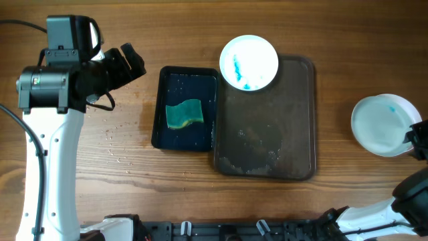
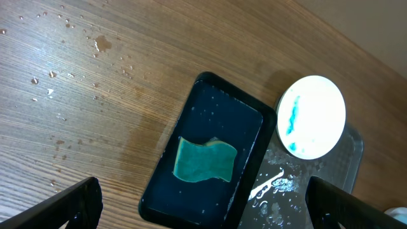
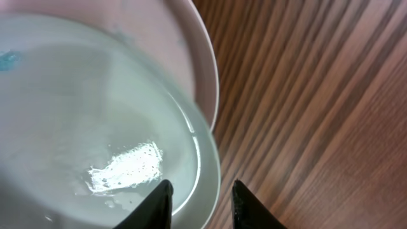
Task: Clean dirty plates on tray and stack at the side
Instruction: 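Carry the plate right and stack it on the first cleaned plate, then grip the last stained plate rim with right gripper, pull it down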
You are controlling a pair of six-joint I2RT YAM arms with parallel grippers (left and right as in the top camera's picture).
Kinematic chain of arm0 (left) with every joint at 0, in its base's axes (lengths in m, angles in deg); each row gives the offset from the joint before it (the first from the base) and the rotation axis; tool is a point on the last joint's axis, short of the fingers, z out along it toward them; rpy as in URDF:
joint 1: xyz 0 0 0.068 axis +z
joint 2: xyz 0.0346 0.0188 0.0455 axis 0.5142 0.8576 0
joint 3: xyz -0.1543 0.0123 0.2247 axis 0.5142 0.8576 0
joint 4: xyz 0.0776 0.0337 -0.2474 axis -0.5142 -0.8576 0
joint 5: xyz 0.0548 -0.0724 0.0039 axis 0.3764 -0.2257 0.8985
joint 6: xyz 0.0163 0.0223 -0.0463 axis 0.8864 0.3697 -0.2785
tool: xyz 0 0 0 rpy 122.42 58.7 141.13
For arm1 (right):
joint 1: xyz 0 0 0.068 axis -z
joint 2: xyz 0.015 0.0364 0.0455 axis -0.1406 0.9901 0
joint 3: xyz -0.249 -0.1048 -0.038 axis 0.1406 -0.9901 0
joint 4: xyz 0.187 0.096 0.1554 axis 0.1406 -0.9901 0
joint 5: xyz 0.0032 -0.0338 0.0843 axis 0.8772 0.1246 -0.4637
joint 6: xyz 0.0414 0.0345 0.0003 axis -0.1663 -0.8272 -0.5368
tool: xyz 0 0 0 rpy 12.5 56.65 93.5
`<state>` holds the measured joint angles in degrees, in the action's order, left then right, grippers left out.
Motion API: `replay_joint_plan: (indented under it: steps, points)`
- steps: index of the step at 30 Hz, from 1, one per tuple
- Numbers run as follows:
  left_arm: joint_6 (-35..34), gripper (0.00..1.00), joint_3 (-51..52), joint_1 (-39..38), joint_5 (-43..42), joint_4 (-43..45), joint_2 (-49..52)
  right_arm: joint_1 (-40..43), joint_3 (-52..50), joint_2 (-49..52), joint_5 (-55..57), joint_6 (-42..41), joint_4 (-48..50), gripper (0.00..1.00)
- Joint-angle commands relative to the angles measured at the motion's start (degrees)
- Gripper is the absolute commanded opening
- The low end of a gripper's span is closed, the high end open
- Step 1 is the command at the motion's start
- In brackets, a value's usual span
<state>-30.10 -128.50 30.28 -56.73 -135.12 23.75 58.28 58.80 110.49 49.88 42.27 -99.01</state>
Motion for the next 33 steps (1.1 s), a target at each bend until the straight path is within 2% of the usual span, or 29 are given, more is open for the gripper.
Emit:
replay_joint_plan:
  steps: [1,5,7,9,11,12,14,15,17,19,21,26,31,32,33]
  points:
    - [0.7,1.00,-0.5,0.3,-0.5,0.0,-0.3,-1.8,-0.4,-2.5,-4.5,1.5,0.3,0.34]
    - [0.7,1.00,-0.5,0.3,-0.5,0.0,-0.3,-9.0,-0.4,-11.9,-13.0,8.4,2.3,0.38]
    - [0.7,1.00,-0.5,0.3,-0.5,0.0,-0.3,-14.6,-0.4,-16.7,-14.3,10.7,3.3,0.36]
    - [0.7,1.00,-0.5,0.3,-0.5,0.0,-0.3,-25.4,-0.4,-22.1,-14.9,14.3,4.7,0.28]
    - [0.7,1.00,-0.5,0.3,-0.5,0.0,-0.3,-34.6,-0.4,-23.8,-15.2,16.6,6.5,0.27]
    - [0.7,1.00,-0.5,0.3,-0.5,0.0,-0.3,-39.1,-0.4,-23.8,-15.2,17.5,7.8,0.29]
    - [0.7,1.00,-0.5,0.3,-0.5,0.0,-0.3,-49.9,-0.4,-22.4,-13.8,18.9,12.4,0.41]
    - [0.7,1.00,-0.5,0.3,-0.5,0.0,-0.3,-55.2,-0.4,-20.9,-10.7,19.2,15.7,0.52]
    - [0.7,1.00,-0.5,0.3,-0.5,0.0,-0.3,-61.7,-0.4,-16.9,-0.6,16.6,20.9,0.57]
    - [0.7,1.00,-0.5,0.3,-0.5,0.0,-0.3,-63.6,-0.4,-12.2,3.4,12.3,24.7,0.58]
    - [0.7,1.00,-0.5,0.3,-0.5,0.0,-0.3,-62.2,-0.4,-3.8,2.3,8.3,29.8,0.60]
    - [0.7,1.00,-0.5,0.3,-0.5,0.0,-0.3,-57.5,1.4,8.9,-14.4,6.3,44.3,0.67]
    - [0.7,1.00,-0.5,0.3,-0.5,0.0,-0.3,-56.1,2.0,15.4,-7.8,5.6,48.7,0.66]
    - [0.7,1.00,-0.5,0.3,-0.5,0.0,-0.3,-56.0,2.0,16.5,-7.9,5.9,48.9,0.63]
    - [0.7,1.00,-0.5,0.3,-0.5,0.0,-0.3,-56.1,2.0,17.0,-7.9,5.8,48.8,0.55]
